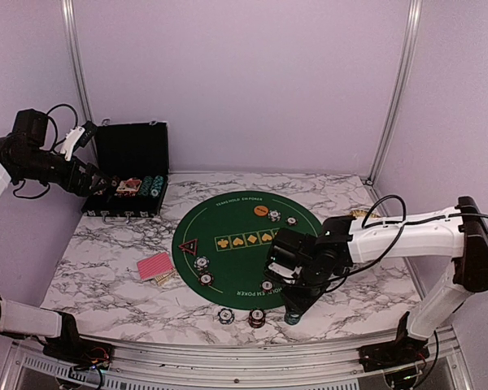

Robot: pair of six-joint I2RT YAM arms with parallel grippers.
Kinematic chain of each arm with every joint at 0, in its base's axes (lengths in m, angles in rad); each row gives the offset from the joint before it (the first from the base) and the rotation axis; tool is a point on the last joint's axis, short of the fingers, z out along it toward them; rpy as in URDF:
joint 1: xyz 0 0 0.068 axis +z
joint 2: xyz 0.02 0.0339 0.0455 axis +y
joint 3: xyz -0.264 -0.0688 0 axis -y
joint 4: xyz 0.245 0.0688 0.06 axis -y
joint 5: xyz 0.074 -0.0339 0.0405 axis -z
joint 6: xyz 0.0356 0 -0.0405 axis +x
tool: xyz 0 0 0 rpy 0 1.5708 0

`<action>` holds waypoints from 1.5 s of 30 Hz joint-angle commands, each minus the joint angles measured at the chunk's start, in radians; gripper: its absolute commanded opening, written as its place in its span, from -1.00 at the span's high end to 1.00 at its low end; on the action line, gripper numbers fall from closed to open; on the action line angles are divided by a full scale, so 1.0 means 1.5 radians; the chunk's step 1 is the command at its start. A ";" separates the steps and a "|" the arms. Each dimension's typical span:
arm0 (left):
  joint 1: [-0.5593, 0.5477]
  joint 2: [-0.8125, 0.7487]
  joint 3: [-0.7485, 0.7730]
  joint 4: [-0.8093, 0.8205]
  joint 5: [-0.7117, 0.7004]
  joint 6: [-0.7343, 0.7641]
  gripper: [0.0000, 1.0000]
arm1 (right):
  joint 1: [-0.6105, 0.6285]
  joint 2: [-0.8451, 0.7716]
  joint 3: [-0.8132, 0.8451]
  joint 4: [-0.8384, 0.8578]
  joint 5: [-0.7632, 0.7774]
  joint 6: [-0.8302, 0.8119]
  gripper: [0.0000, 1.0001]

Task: Distribute texas hold em gaming equipment
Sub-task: Pick up the pile of poker chips from the pile of poker chips, then place the poker chips pile at the center of the board.

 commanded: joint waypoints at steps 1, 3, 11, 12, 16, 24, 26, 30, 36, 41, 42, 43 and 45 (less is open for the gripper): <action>-0.002 -0.001 0.010 -0.016 0.016 0.005 -0.98 | -0.006 -0.015 0.058 -0.034 0.019 -0.011 0.67; -0.002 -0.001 0.010 -0.016 0.018 0.004 -0.98 | -0.012 -0.002 0.090 -0.033 0.019 -0.019 0.67; -0.002 -0.011 0.002 -0.016 0.015 0.006 -0.98 | -0.021 0.174 0.309 -0.026 0.058 -0.078 0.68; -0.002 -0.013 0.001 -0.016 0.015 0.006 -0.98 | -0.023 0.215 0.338 -0.022 0.058 -0.086 0.68; -0.002 -0.020 -0.005 -0.016 0.014 0.004 -0.98 | -0.030 0.333 0.466 -0.009 0.051 -0.109 0.70; -0.002 -0.031 -0.013 -0.016 0.014 0.006 -0.98 | -0.052 0.486 0.642 0.020 0.042 -0.121 0.70; -0.003 -0.031 -0.012 -0.016 0.015 0.003 -0.98 | -0.058 0.506 0.667 0.030 0.024 -0.120 0.70; -0.002 -0.034 -0.013 -0.016 0.012 0.004 -0.98 | -0.063 0.539 0.696 0.029 0.015 -0.119 0.69; -0.002 -0.037 -0.015 -0.016 0.007 0.006 -0.98 | -0.068 0.542 0.677 0.042 0.003 -0.119 0.66; -0.002 -0.034 -0.016 -0.016 0.010 0.005 -0.98 | -0.069 0.542 0.658 0.047 -0.001 -0.118 0.64; -0.002 -0.034 -0.016 -0.016 0.010 0.005 -0.98 | -0.069 0.541 0.654 0.049 -0.003 -0.119 0.63; -0.002 -0.034 -0.016 -0.016 0.010 0.006 -0.98 | -0.069 0.541 0.653 0.050 -0.004 -0.118 0.61; -0.002 -0.035 -0.016 -0.016 0.008 0.006 -0.98 | -0.069 0.541 0.649 0.052 -0.005 -0.118 0.47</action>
